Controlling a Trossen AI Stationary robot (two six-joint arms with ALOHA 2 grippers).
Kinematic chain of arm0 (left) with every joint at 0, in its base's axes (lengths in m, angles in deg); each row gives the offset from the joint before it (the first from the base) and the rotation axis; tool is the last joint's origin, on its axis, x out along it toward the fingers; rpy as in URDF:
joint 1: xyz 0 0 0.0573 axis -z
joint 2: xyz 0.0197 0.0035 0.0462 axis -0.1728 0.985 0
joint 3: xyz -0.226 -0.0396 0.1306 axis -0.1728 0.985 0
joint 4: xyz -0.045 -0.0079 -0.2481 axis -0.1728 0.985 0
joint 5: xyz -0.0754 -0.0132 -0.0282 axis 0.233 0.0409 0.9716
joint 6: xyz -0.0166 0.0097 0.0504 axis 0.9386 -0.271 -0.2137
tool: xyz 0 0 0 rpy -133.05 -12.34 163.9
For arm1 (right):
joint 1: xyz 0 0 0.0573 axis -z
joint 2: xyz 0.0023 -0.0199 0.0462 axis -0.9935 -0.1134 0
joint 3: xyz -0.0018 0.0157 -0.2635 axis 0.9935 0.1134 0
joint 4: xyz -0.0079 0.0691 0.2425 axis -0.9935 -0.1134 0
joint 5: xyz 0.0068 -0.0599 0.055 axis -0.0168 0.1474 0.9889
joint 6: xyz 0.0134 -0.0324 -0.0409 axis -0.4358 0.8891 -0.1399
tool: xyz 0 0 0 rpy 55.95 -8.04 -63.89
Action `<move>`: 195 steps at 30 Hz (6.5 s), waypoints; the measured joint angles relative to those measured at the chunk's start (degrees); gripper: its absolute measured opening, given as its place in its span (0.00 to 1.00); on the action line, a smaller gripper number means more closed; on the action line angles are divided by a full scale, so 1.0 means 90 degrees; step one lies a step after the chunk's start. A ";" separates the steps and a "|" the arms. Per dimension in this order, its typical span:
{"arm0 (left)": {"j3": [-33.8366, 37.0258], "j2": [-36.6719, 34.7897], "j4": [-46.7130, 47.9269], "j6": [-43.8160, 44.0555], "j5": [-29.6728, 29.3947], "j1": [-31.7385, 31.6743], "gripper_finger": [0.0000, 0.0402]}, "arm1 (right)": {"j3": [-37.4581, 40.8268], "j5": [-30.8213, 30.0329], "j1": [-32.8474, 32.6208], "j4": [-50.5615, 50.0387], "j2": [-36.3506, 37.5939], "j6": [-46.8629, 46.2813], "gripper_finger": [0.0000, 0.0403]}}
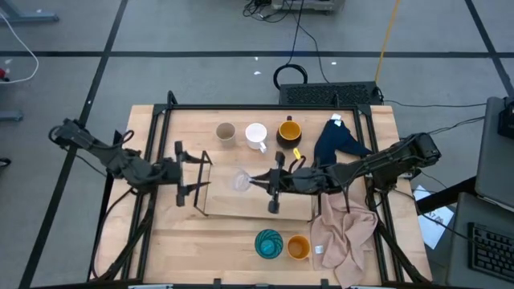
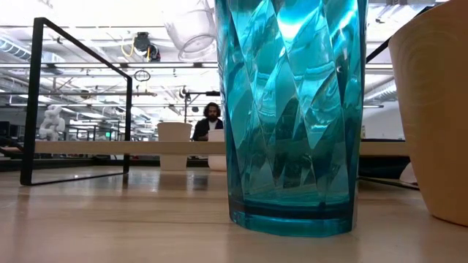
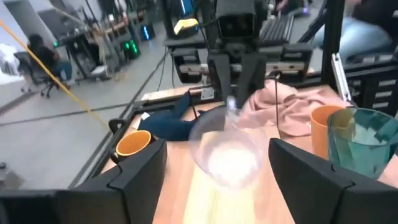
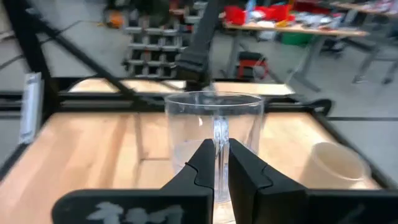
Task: Stack small to large cups/mugs on shelf
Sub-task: Put the transparent mug on the shelf
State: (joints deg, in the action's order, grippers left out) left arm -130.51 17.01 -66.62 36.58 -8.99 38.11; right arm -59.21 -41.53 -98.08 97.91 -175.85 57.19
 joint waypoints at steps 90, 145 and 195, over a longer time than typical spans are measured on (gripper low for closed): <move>-0.1332 0.2567 0.1353 0.0952 0.2351 -0.2421 0.00 | -0.0002 -0.0686 -0.0054 0.0249 0.0776 0.2710 0.25; -0.2748 0.4435 0.4511 -0.0633 0.3906 -0.4078 0.00 | 0.0000 -0.1572 -0.0313 -0.1779 0.1980 0.2601 0.25; -0.2651 0.4891 0.4482 -0.0811 0.4274 -0.4420 0.06 | 0.0000 -0.1564 -0.0362 -0.1851 0.1980 0.2457 0.25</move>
State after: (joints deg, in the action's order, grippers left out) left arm -154.36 61.03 -26.29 29.28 29.48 -1.67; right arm -59.21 -55.60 -101.33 81.25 -158.03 79.30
